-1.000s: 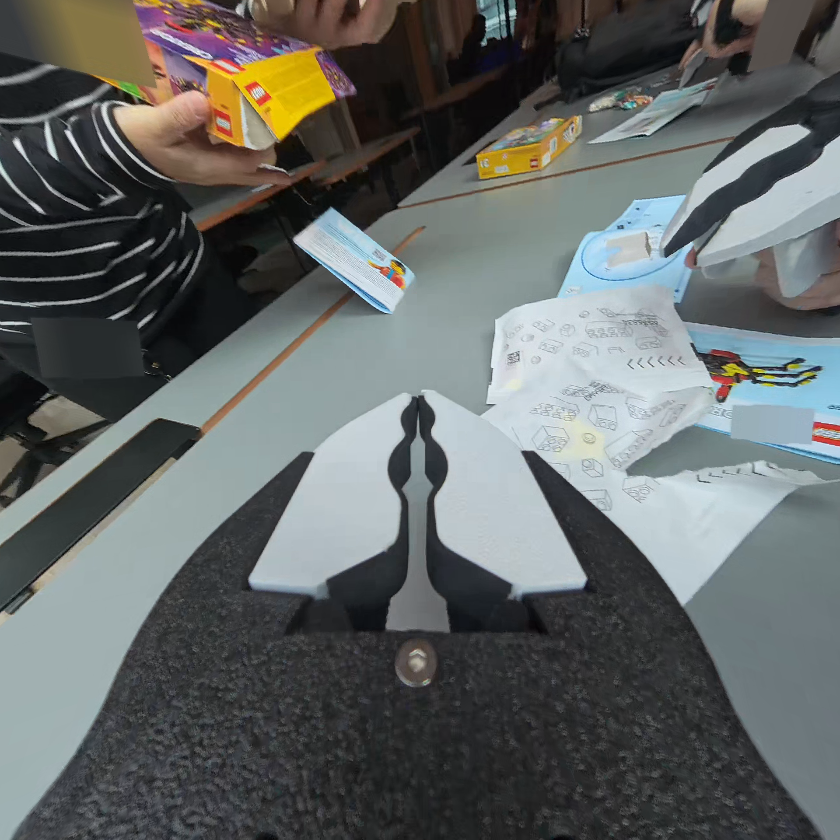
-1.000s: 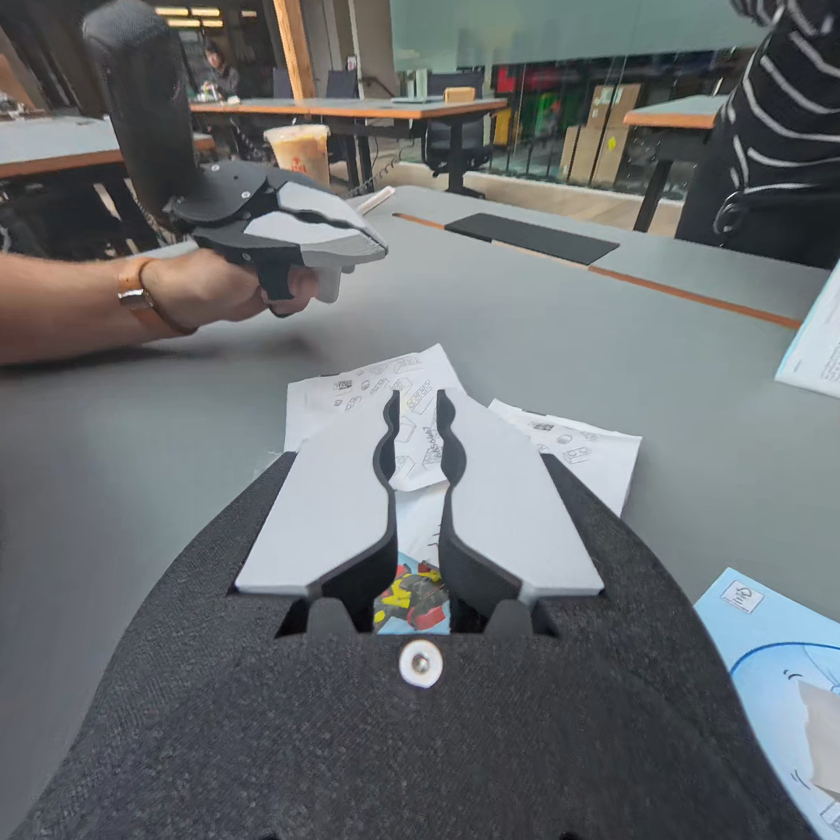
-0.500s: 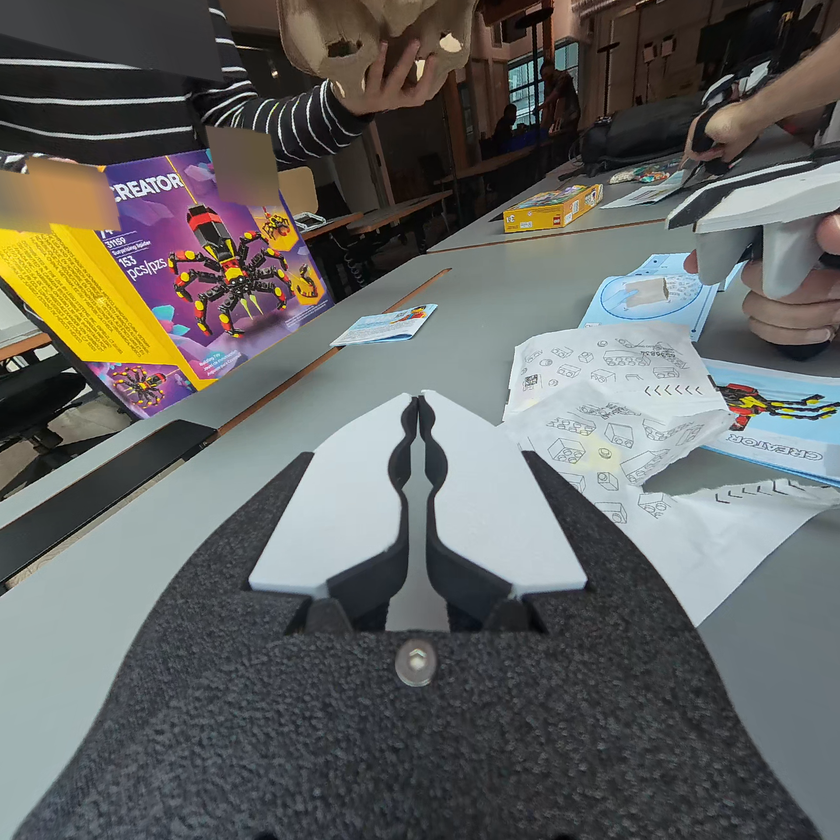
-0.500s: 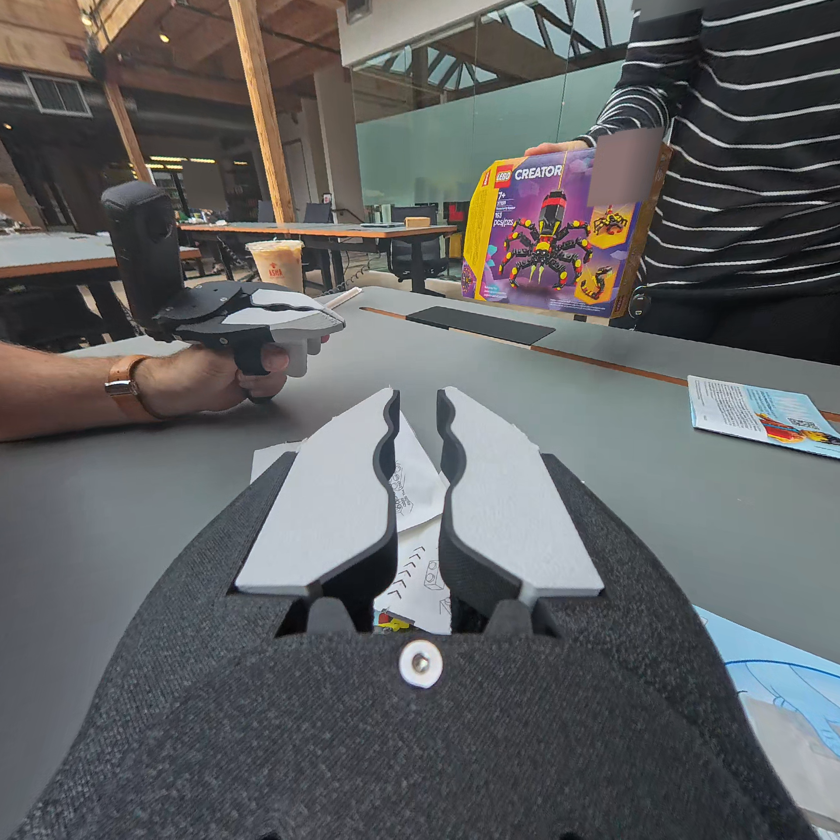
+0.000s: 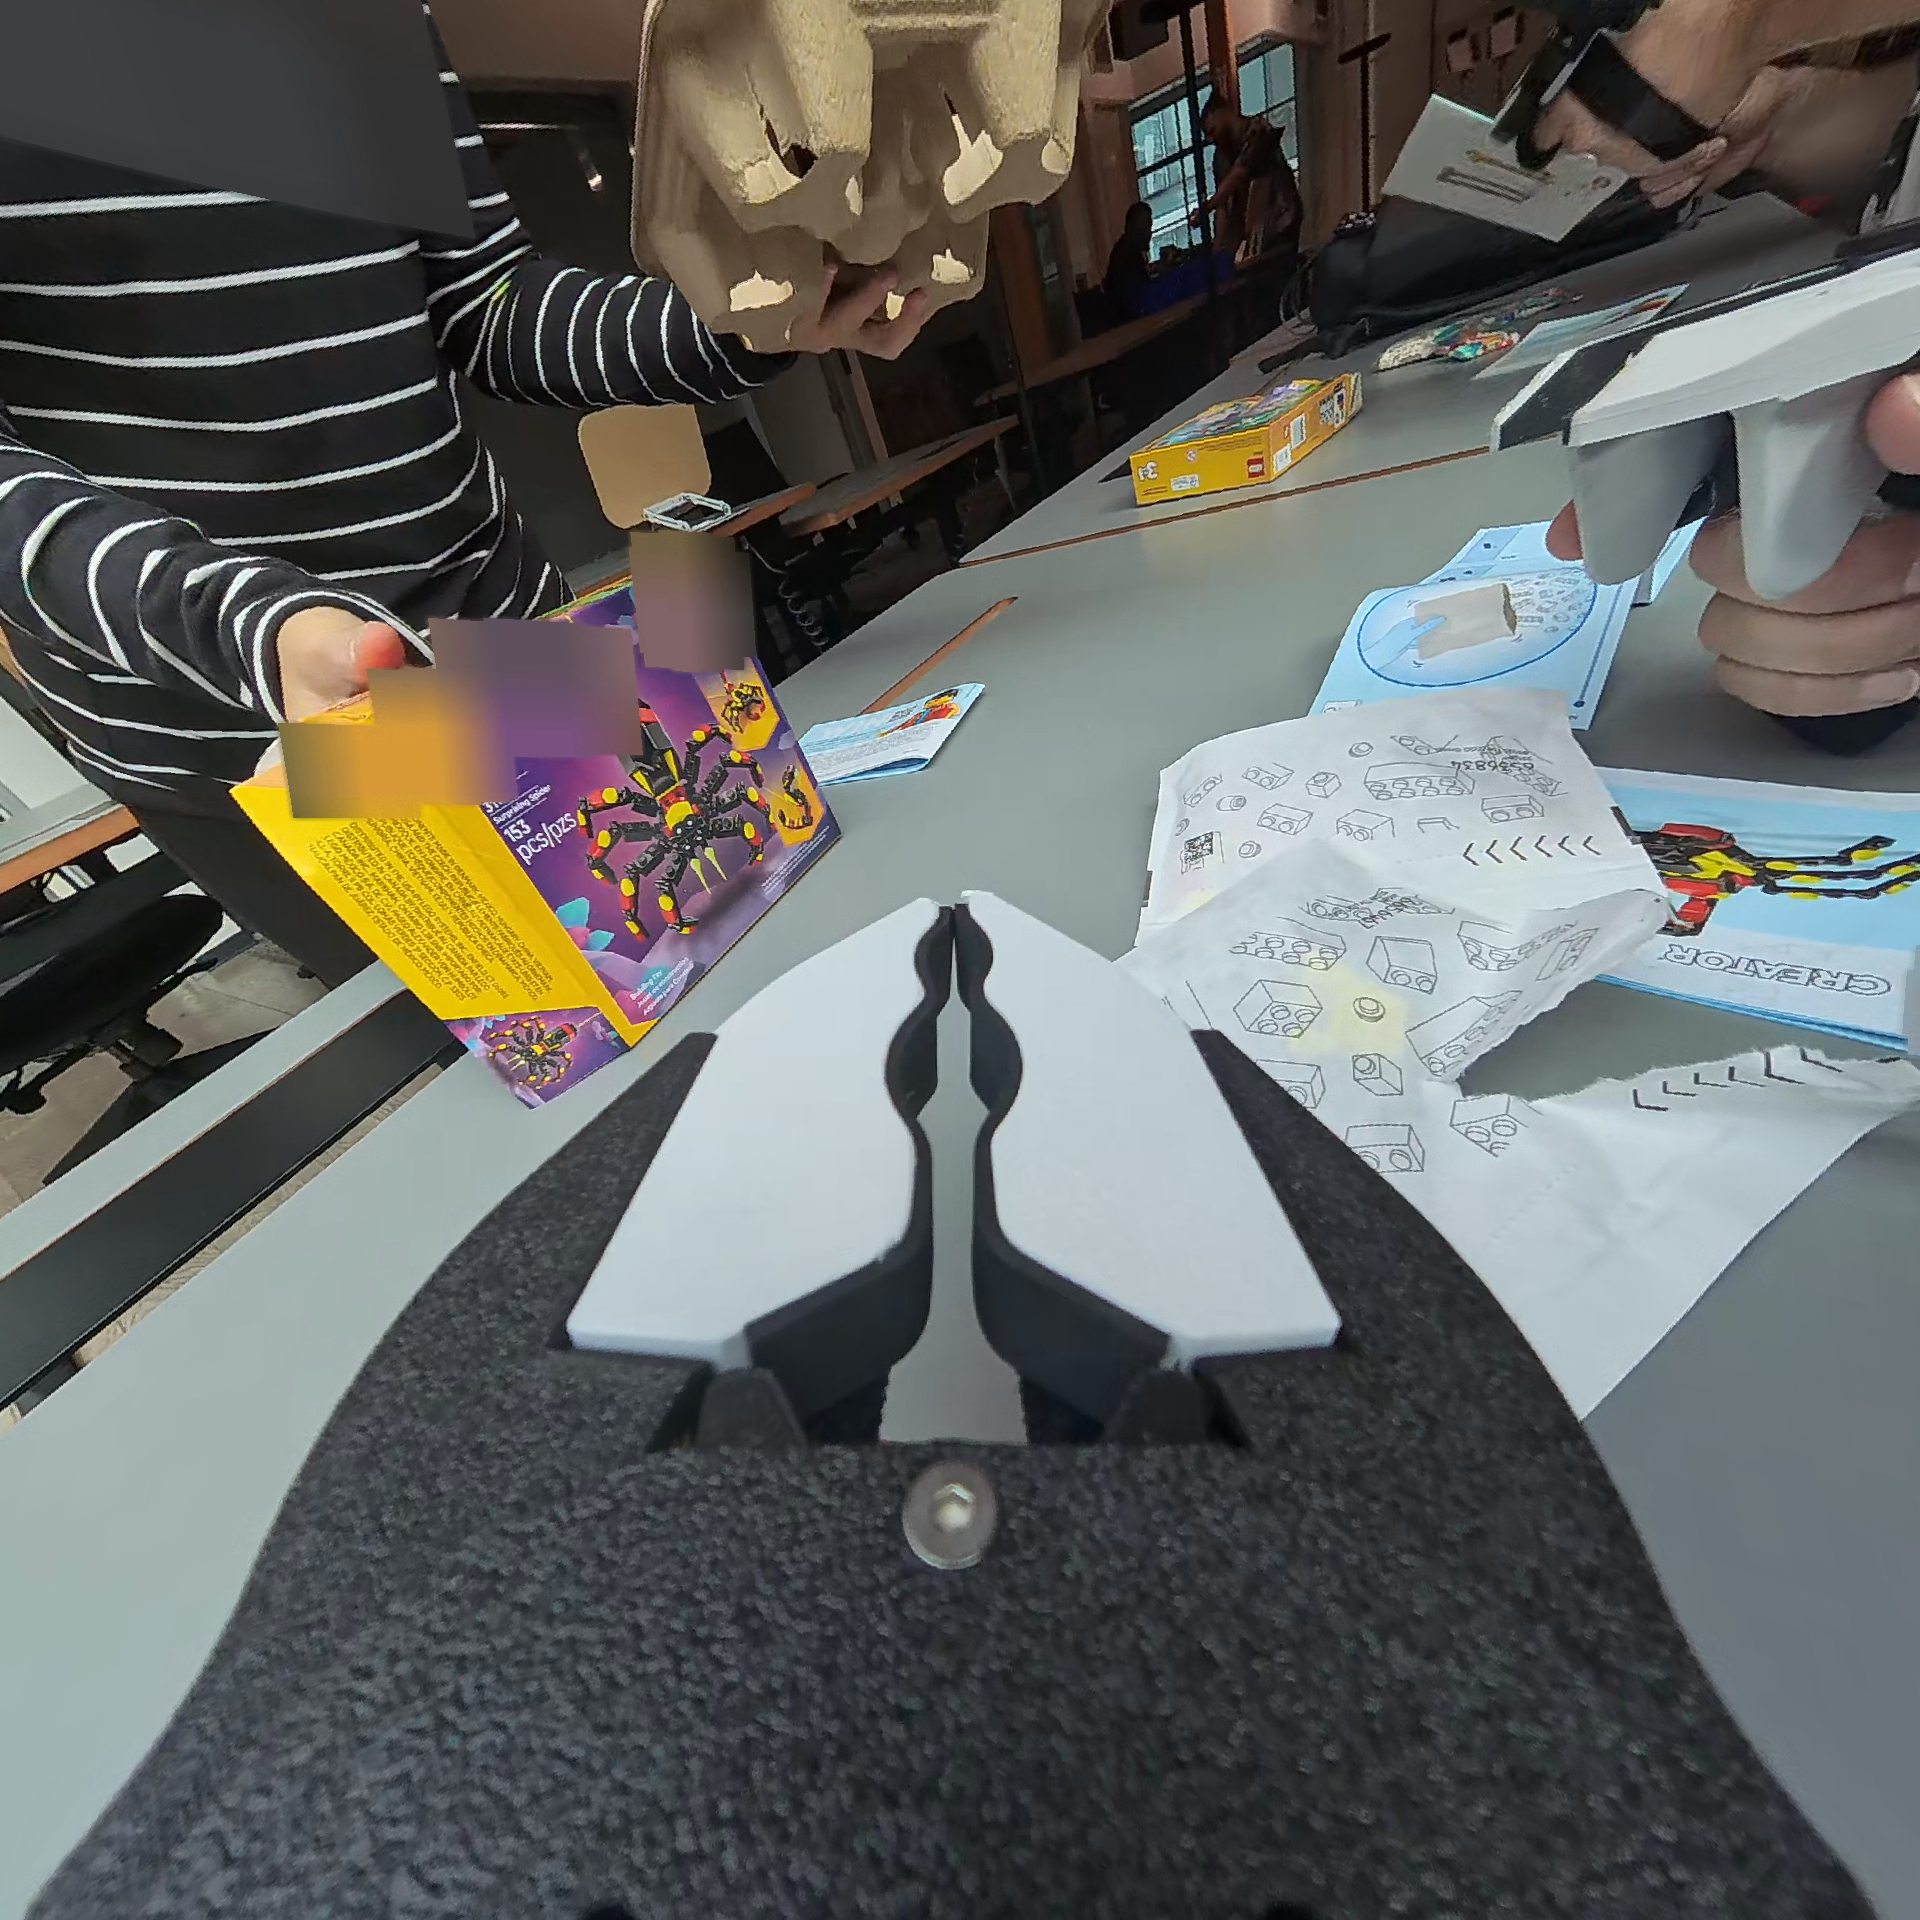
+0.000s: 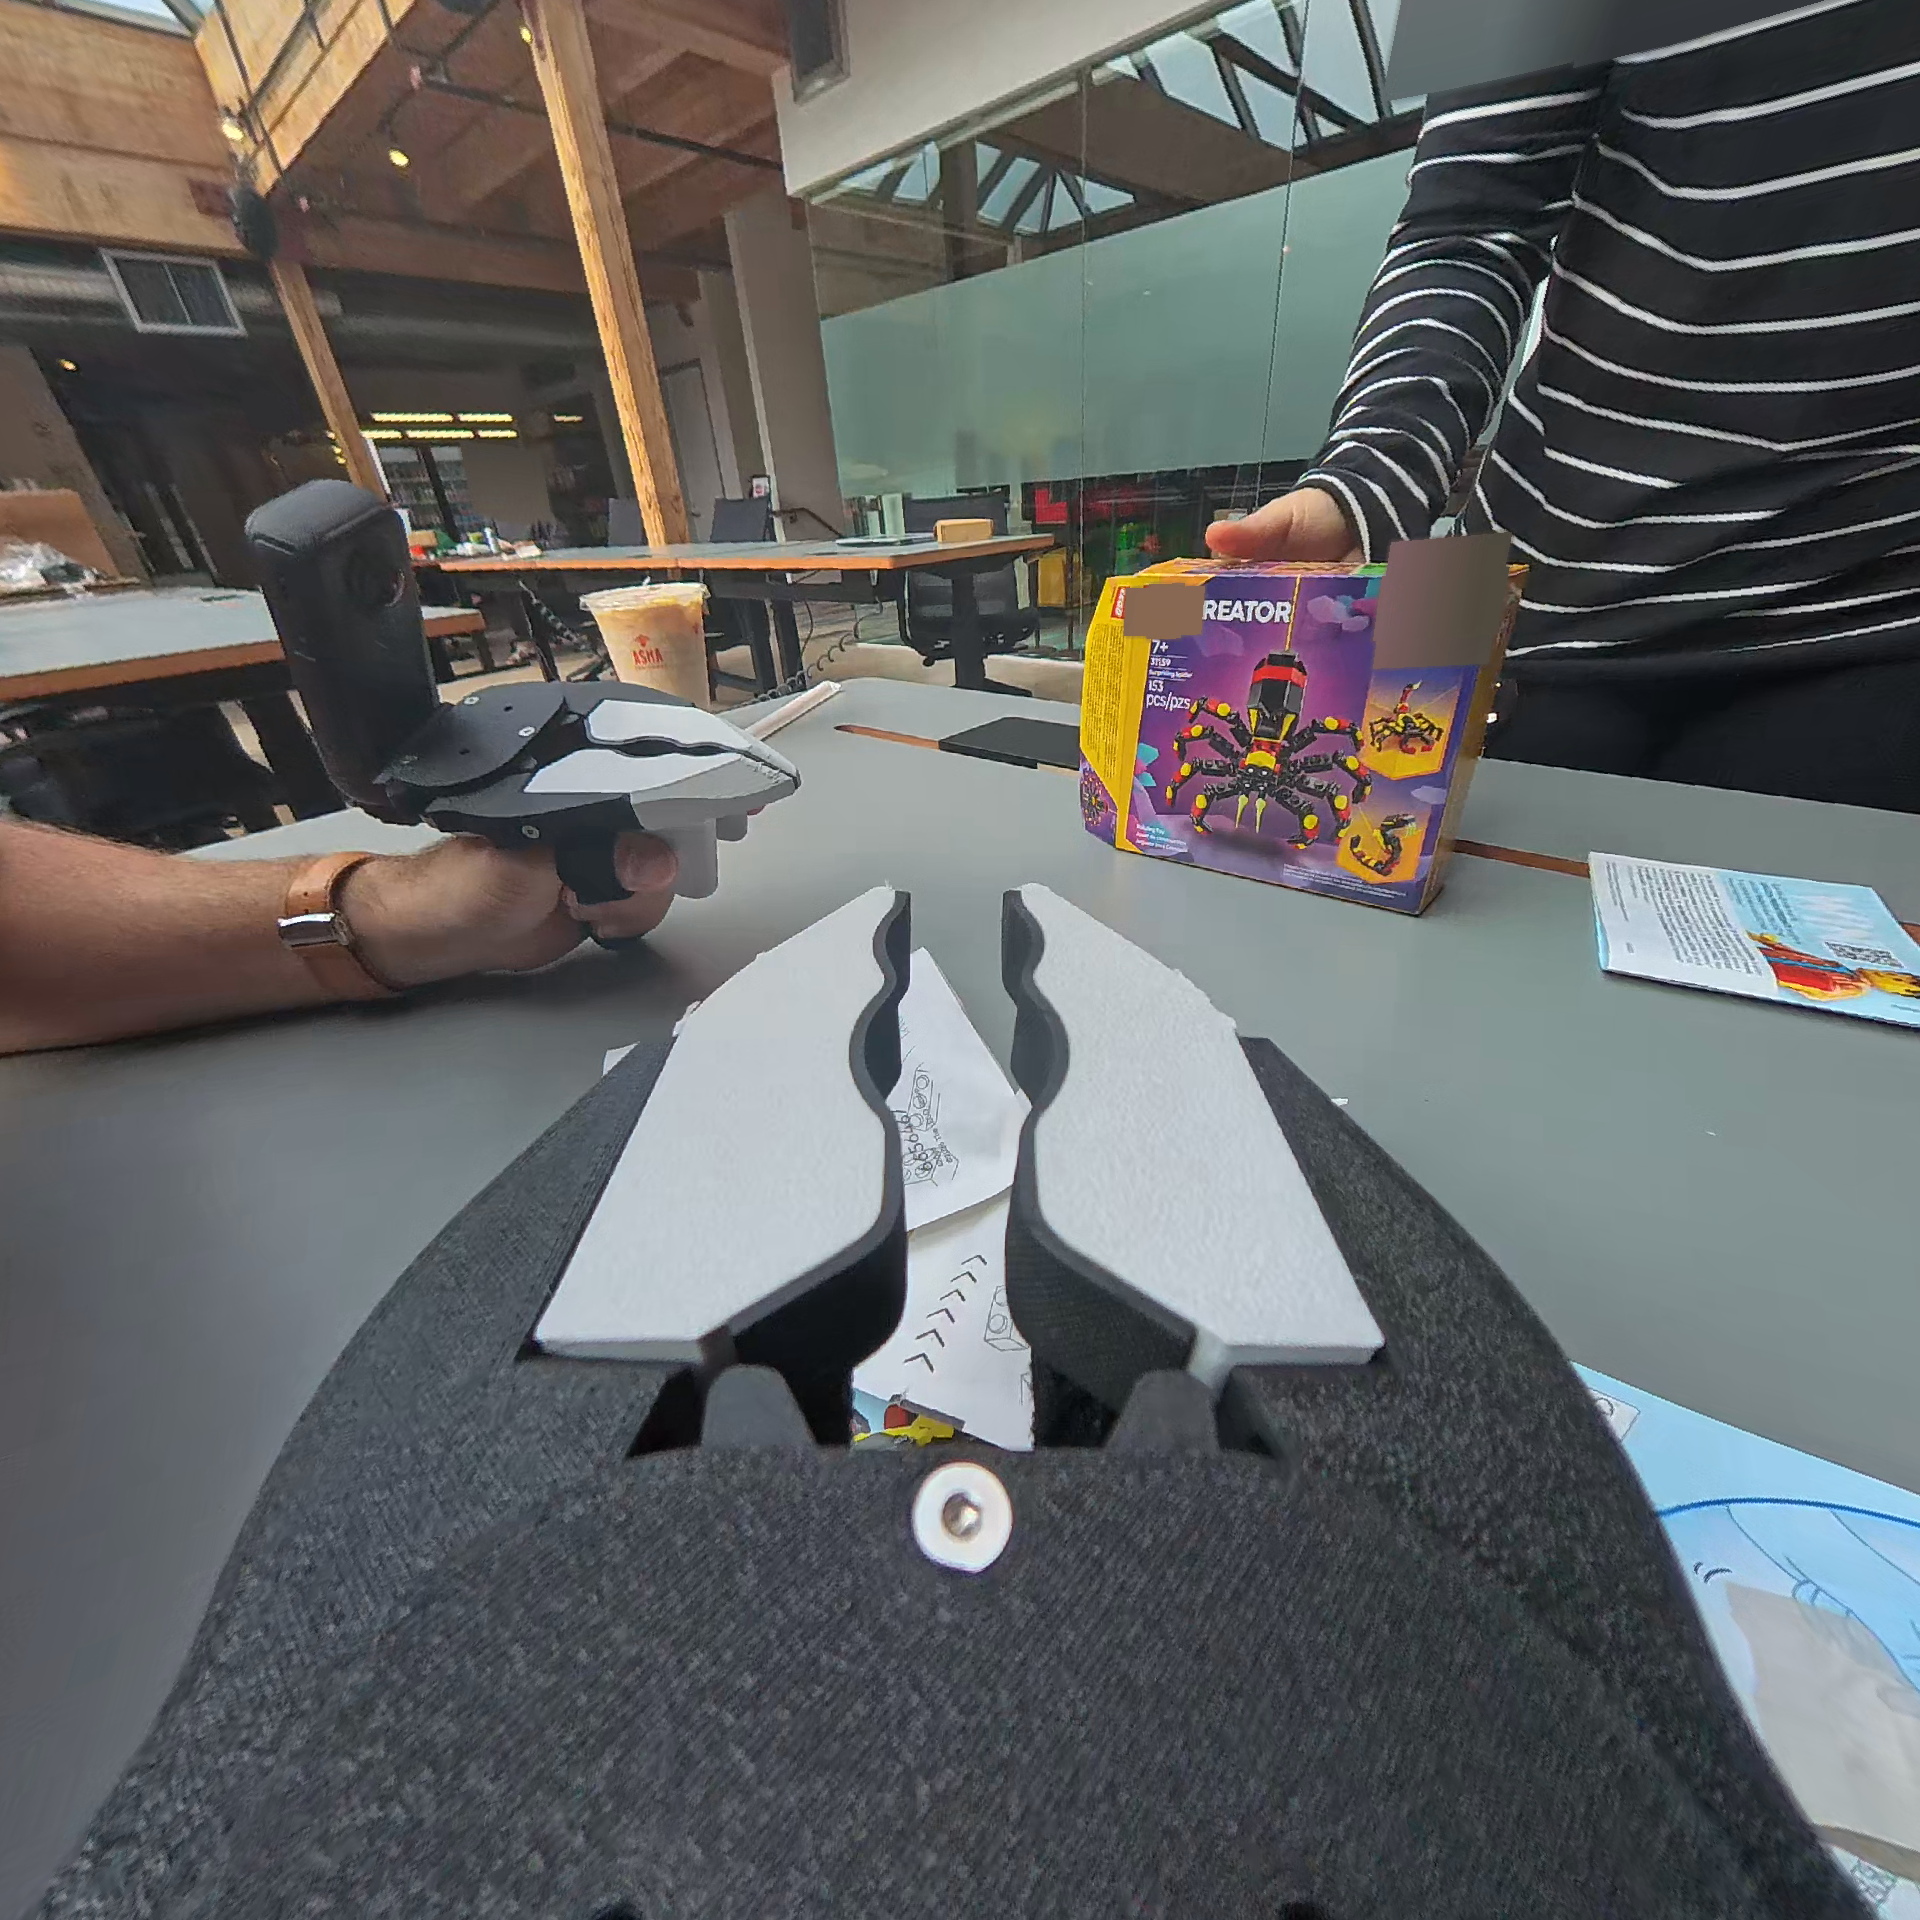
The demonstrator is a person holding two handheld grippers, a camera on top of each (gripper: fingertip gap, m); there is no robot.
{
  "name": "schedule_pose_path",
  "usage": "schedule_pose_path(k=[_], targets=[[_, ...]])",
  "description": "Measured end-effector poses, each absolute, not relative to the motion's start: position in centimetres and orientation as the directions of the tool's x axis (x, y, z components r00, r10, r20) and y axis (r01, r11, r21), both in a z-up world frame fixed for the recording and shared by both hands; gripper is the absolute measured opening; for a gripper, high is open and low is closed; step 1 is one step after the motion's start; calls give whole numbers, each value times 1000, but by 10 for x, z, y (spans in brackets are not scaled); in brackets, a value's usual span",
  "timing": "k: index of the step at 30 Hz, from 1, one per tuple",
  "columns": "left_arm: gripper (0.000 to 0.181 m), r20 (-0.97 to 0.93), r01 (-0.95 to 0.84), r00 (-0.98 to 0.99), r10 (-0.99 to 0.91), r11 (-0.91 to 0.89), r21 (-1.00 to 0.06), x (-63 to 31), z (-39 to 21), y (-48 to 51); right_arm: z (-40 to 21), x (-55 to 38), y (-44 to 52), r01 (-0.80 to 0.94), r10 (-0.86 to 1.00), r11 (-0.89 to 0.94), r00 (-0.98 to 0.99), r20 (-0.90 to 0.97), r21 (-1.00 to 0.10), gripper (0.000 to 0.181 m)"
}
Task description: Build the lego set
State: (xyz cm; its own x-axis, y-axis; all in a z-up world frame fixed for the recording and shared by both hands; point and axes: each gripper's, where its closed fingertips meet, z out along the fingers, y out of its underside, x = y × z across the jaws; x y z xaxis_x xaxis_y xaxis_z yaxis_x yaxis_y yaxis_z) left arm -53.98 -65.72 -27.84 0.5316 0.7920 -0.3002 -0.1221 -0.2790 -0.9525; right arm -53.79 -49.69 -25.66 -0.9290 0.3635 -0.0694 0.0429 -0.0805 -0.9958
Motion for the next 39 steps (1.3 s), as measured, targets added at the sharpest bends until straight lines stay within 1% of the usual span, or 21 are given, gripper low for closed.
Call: schedule_pose_path(k=[39], targets=[[0, -284, -105, 538, 794, -271, -957, -542, -281, -659, -257, -537, -497, 70, 350, -82, -932, -95, -994, 20]])
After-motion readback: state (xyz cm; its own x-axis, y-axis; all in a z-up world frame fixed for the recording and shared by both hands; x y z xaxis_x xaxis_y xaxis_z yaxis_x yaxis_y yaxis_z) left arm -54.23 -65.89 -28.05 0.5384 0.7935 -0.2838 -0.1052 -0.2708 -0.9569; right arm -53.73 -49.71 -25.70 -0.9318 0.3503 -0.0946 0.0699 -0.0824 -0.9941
